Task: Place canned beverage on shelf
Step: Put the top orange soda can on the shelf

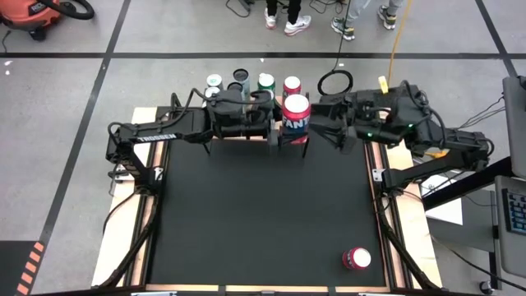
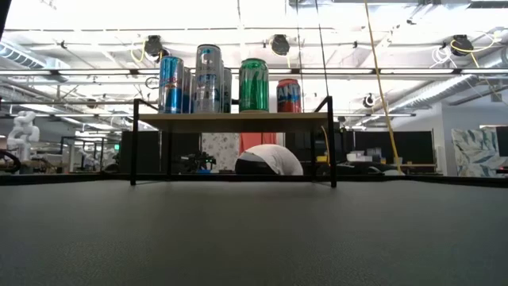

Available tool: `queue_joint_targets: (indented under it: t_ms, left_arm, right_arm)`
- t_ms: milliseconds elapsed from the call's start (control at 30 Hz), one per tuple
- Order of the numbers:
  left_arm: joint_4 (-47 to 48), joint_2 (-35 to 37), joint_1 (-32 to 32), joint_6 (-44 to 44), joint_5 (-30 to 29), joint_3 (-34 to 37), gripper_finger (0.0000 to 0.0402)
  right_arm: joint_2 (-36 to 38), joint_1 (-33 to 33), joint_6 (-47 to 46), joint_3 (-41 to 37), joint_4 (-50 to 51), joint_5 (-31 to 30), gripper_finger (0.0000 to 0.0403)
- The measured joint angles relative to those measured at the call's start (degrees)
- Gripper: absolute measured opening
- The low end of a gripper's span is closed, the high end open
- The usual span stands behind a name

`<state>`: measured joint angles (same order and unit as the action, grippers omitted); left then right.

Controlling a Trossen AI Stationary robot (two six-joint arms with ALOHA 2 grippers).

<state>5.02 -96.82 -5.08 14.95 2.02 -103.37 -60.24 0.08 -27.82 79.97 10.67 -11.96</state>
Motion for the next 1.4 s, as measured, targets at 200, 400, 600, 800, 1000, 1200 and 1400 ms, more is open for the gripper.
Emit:
queue_joint_targets:
  t_ms: [200, 400, 600, 800, 1000, 1200, 1400]
  left_arm:
    - [0.04, 0.0, -0.04, -1.89, -0.24, 0.0, 0.0297]
    - [0.46, 0.0, -0.02, -1.87, -0.01, 0.0, 0.0297]
    - [1.58, 0.0, -0.02, -1.82, 0.68, -0.02, 0.0297]
    - [1.75, 0.0, -0.02, -1.77, 0.99, -0.02, 0.0297]
    - [1.7, 0.0, -0.02, -1.8, 1.11, -0.02, 0.0297]
    - [1.77, 0.0, -0.02, -1.78, 1.12, -0.04, 0.0297]
    - [1.87, 0.0, -0.02, -1.78, 1.13, -0.04, 0.0297]
  right_arm:
    - [-1.73, 0.0, 4.93, 3.98, 3.18, 1.36, 0.04]
    - [-3.19, 0.0, 9.0, 7.36, 7.73, 1.67, 0.04]
    - [-6.46, -0.58, 12.41, 13.55, 15.36, 3.05, 0.04]
    - [-10.61, -2.57, 14.21, 19.8, 19.45, 5.99, 0.04]
    - [-13.7, -3.52, 15.72, 22.43, 21.13, 7.62, 0.04]
    - [-14.72, -3.5, 17.81, 23.6, 20.85, 7.77, 0.0394]
    - [-14.61, -3.49, 18.87, 23.65, 20.07, 7.75, 0.0392]
